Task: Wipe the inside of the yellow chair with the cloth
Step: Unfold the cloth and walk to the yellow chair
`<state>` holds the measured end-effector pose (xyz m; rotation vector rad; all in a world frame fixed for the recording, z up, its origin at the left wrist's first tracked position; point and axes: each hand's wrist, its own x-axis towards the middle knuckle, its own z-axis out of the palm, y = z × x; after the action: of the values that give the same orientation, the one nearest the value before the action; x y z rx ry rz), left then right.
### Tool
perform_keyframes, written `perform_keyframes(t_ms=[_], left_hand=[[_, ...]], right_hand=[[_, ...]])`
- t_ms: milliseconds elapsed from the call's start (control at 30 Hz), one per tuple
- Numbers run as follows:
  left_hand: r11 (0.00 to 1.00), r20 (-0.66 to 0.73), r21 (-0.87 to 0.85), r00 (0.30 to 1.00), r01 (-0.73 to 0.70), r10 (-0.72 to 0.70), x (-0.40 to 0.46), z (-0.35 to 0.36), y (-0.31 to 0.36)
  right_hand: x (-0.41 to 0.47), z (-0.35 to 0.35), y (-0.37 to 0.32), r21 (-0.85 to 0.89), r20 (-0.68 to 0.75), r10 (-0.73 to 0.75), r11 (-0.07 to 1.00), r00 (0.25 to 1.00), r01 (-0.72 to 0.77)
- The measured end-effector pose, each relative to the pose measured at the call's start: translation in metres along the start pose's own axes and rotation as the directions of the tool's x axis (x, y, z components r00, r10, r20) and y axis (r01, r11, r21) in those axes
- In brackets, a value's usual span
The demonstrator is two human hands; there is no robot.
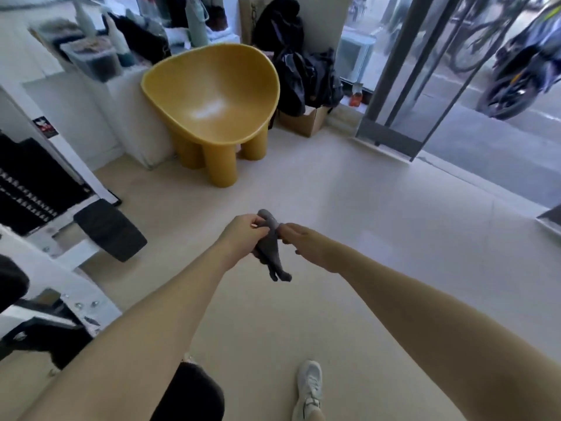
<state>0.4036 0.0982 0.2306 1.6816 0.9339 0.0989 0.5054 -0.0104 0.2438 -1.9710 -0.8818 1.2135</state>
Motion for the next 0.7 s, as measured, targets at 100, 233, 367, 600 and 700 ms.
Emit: perform_keyframes(t_ms=[100, 233, 367, 600, 700], left_hand=[[0.996, -0.025, -0.074, 0.999, 0.040, -0.042, 0.034, 0.020, 0.037], [0.996, -0.109, -0.079, 0.992, 0.049, -0.058, 0.074, 0.037, 0.076], [0.992, -0.132, 0.103, 0.989, 0.074, -0.060, 0.118, 0.031, 0.098], [0.995, -0.090, -0.088, 0.994, 0.052, -0.060, 0.239, 0.015, 0.148], [0.987, -0.024, -0.156, 0.999, -0.033, 0.029, 0.305, 0.002, 0.184]], right_hand=[[0.020, -0.044, -0.007, -0.064, 0.098, -0.069, 0.995, 0.993, 0.075], [0.050, -0.092, -0.011, -0.103, 0.071, -0.088, 0.990, 0.994, 0.095], [0.095, -0.131, -0.014, -0.176, 0.102, -0.060, 0.981, 0.993, 0.077], [0.210, -0.208, -0.044, -0.125, -0.035, -0.140, 0.983, 0.990, 0.134], [0.270, -0.250, -0.072, -0.004, -0.081, -0.123, 0.992, 0.989, 0.123]])
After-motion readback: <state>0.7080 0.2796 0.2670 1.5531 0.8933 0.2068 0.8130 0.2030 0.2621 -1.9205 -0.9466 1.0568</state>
